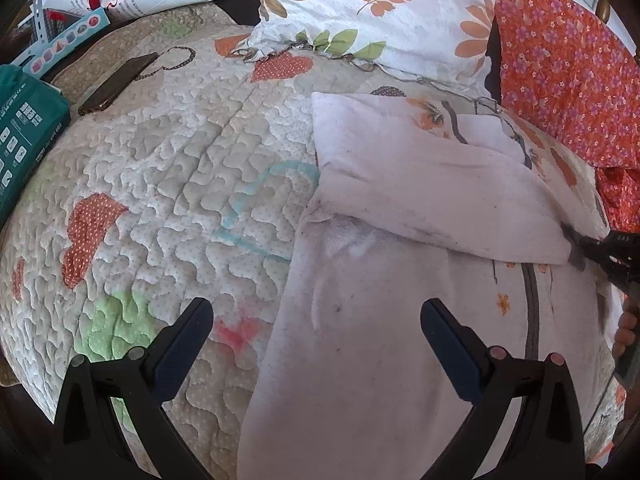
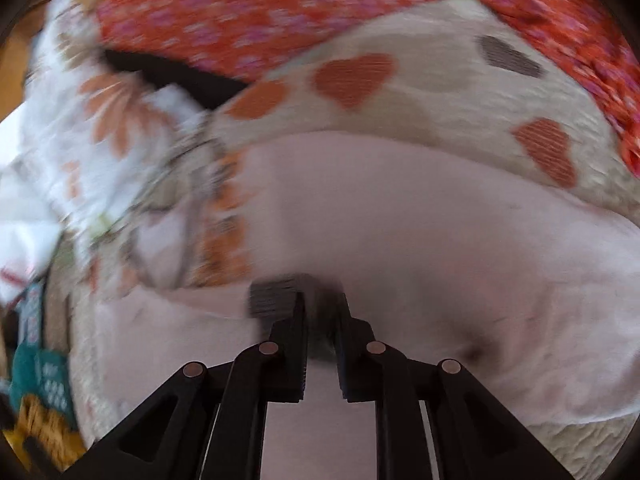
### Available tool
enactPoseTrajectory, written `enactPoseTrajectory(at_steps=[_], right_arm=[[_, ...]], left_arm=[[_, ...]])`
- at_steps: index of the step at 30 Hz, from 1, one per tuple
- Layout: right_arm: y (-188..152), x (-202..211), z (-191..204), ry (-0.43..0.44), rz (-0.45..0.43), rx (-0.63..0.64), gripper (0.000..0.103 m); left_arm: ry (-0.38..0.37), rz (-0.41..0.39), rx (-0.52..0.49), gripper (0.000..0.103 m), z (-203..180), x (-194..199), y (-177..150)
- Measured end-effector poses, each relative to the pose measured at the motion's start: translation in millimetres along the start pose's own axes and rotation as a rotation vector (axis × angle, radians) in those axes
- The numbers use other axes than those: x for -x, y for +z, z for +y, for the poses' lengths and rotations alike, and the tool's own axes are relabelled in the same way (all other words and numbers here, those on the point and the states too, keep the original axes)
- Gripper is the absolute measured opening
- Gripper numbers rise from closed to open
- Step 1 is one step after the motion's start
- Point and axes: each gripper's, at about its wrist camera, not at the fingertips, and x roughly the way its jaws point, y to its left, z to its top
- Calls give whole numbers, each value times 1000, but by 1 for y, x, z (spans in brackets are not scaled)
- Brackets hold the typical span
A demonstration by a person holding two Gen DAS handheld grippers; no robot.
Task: Fold small clothes
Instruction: 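Grasp the grey cuff of the other sleeve with the right tool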
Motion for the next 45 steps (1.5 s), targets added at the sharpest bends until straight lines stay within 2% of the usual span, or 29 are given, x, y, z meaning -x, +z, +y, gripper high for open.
enactPoseTrajectory(at_steps=[2,5,8,10,12,15,17,19,22,24,27,29,32,34,37,41,42,43,44,45], right_arm=[[4,6,-10,-37,-35,-8,19],[3,26,-18,-4,-75,-7,19],[-5,43,-8,22,-102,77,19],[-16,48,-3,70,-75,107,19],[-28,53,-12,123,-43,63,19],[-54,73,-51,148,-45,-17,25],[-67,89,-83,128,-68,-71,35],[-81,107,-129,106,-81,-174,41],[-103,137,-200,131,-87,-353,42],[-115,161,-237,107,-114,-423,43],[-128,204,-289,34,-192,-488,53],[-133,216,-311,13,-206,-532,60],[-141,214,-331,9,-188,-584,60],[-146,209,-339,-24,-186,-604,60],[-146,203,-349,-29,-248,-632,60],[-116,187,-345,-49,-322,-616,60],[-107,182,-342,-69,-323,-600,59],[-98,177,-336,-94,-317,-574,40],[-88,170,-330,-117,-284,-541,5],[-85,168,-325,-135,-268,-526,5]], left_arm=[[2,2,3,103,2,-1,0],[1,4,13,103,4,0,0],[-2,5,14,103,5,0,0],[1,2,3,103,3,0,0],[9,1,-7,103,2,0,-1],[-5,12,3,103,5,0,-2],[-19,13,20,103,7,2,-1],[-24,11,31,103,9,4,-1],[-27,4,38,103,11,7,-2],[-22,-1,42,103,14,8,-4],[-25,9,52,103,19,7,-6],[-25,20,65,103,22,4,-7],[-21,31,84,103,26,1,-9],[-19,32,92,103,28,0,-10],[-34,34,92,103,29,3,-11],[-38,21,93,103,34,8,-11],[-37,18,95,103,35,10,-10],[-37,14,98,103,37,12,-10],[-36,8,105,103,40,14,-10],[-31,-2,118,103,46,17,-9]])
